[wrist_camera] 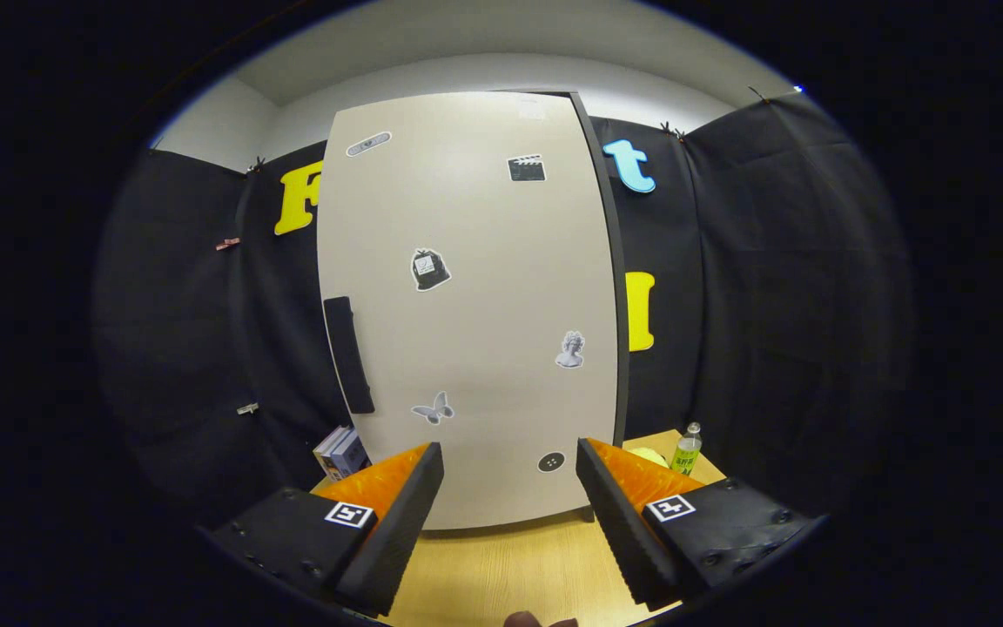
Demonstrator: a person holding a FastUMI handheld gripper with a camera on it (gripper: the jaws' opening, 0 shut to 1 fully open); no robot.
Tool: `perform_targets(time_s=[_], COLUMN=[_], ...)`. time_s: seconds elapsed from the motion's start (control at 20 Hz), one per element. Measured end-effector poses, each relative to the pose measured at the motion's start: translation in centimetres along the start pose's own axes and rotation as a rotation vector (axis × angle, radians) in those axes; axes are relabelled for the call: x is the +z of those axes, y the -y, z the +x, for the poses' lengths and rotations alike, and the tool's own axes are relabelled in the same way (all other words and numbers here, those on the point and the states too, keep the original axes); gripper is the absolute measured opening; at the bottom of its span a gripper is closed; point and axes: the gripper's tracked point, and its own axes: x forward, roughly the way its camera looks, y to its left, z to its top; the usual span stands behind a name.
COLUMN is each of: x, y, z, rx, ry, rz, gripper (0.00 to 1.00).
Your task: Open the shoe cabinet door, grab the shoes and put them into the shoe cabinet, then close the shoe cabinet door.
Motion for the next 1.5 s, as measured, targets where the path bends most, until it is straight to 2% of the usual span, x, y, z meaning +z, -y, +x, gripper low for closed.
perform_targets(time_s=[1.5], x=[-1.2], y=[2.0], z=[0.2], rx=[-0.004], ry=[-0.007], rz=[0.008], gripper=[0.98])
